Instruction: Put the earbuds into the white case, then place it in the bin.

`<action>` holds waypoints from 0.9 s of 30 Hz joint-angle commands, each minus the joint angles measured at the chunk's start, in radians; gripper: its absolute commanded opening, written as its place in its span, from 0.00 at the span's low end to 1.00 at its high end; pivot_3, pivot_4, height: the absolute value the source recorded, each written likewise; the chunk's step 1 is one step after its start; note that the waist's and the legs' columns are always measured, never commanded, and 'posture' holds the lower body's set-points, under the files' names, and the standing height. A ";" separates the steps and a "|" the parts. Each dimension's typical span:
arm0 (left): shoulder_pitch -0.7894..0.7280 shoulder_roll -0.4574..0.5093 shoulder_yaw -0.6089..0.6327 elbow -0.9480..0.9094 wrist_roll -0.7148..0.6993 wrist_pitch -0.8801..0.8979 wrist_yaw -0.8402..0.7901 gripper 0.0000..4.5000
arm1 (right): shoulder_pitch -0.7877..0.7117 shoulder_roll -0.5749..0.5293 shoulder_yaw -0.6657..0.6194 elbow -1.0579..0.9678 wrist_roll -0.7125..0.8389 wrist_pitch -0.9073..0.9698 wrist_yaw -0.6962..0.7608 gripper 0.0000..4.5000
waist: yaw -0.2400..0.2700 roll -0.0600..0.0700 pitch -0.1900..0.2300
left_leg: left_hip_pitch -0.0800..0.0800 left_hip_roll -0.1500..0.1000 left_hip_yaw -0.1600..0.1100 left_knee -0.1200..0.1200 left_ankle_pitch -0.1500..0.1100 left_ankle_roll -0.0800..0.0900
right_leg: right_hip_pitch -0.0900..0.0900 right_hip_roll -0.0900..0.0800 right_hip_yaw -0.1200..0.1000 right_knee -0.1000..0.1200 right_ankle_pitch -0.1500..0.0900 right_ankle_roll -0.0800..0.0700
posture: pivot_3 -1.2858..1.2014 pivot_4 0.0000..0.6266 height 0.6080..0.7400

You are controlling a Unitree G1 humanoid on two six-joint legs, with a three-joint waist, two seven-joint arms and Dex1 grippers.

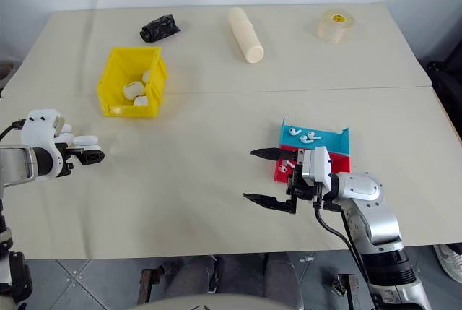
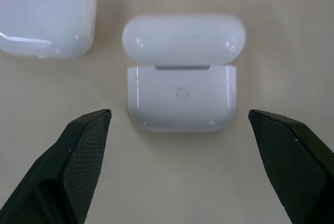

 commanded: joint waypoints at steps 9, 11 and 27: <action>-0.096 0.018 -0.096 0.105 0.080 -0.048 -0.077 1.00 | 0.014 0.008 -0.010 -0.061 0.010 -0.016 -0.049 1.00 | 0.000 0.000 0.000 | 0.000 0.000 0.000 0.001 0.000 0.000 | 0.000 0.000 0.000 0.000 0.000 0.000 | 0.52 0.24 1.00; -0.100 0.022 -0.109 0.117 0.088 -0.052 -0.088 1.00 | 0.015 0.009 -0.009 -0.064 0.009 -0.017 -0.054 1.00 | 0.000 0.000 0.000 | 0.000 0.000 0.000 0.001 0.000 0.000 | 0.000 0.000 0.000 0.000 0.000 0.000 | 0.52 0.24 1.00; 0.021 0.016 -0.055 0.032 0.062 -0.126 -0.200 0.61 | 0.023 0.001 -0.017 -0.056 0.003 -0.031 -0.066 1.00 | -0.003 0.001 -0.001 | 0.001 0.001 0.001 0.000 0.000 0.000 | 0.000 0.000 0.001 0.001 0.000 0.000 | 0.52 0.24 1.00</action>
